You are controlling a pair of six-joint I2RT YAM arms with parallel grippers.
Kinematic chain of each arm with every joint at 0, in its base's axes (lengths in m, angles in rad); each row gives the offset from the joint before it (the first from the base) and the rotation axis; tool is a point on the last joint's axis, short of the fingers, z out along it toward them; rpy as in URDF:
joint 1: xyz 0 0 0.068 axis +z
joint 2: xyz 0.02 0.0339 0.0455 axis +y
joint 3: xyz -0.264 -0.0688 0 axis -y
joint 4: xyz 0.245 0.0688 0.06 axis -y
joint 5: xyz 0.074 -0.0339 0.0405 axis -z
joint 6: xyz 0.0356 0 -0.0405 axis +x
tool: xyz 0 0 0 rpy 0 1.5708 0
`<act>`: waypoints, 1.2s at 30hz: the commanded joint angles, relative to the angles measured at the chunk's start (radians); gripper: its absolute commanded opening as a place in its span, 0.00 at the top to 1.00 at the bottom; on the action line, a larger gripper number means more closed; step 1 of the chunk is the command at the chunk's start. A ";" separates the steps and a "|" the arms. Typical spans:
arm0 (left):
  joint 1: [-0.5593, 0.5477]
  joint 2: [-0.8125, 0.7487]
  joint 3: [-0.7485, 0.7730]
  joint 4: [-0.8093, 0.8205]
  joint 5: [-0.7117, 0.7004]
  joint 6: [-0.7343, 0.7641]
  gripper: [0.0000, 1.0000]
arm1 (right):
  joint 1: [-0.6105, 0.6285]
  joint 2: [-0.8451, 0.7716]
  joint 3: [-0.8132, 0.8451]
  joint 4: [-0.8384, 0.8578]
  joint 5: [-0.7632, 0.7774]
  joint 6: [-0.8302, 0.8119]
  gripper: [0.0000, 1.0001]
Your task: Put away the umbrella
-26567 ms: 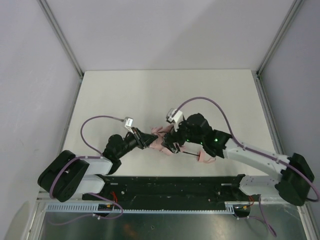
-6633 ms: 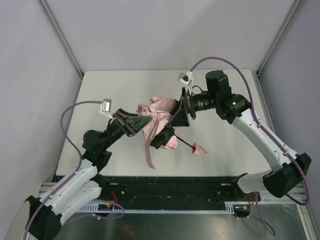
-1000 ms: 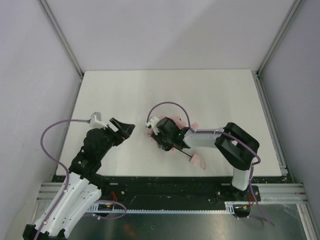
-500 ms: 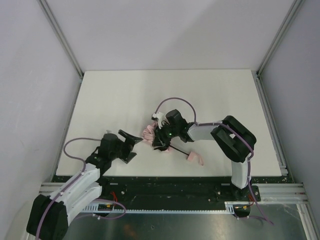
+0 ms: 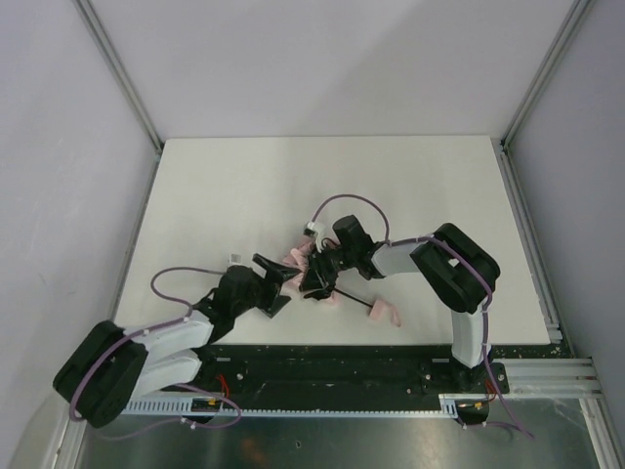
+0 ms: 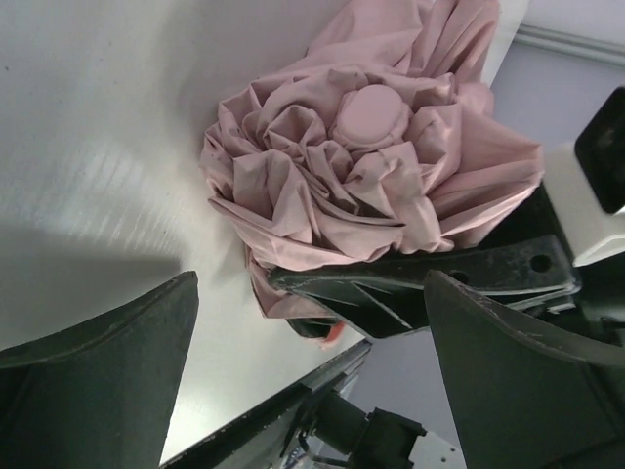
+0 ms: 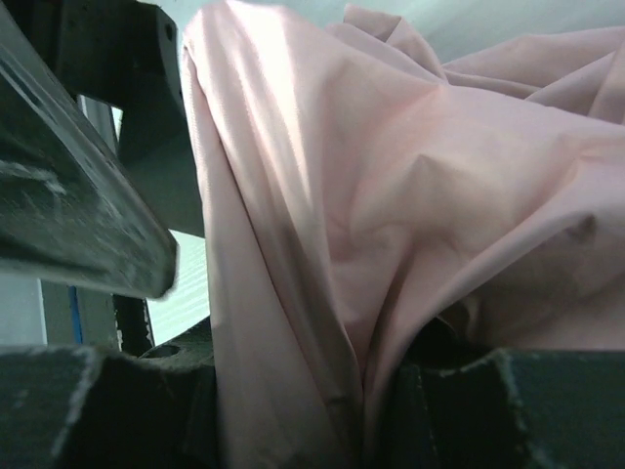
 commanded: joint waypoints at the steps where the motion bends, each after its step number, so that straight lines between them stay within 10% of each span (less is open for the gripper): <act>1: -0.058 0.089 -0.039 0.265 -0.165 -0.012 0.01 | 0.000 0.105 -0.096 -0.225 0.053 -0.049 1.00; 9: -0.067 0.148 -0.070 0.496 -0.330 0.129 0.01 | -0.002 0.098 -0.101 -0.217 0.051 -0.053 1.00; 36: -0.128 0.403 0.085 0.530 -0.300 0.088 0.01 | 0.036 0.070 -0.102 -0.231 0.051 -0.094 1.00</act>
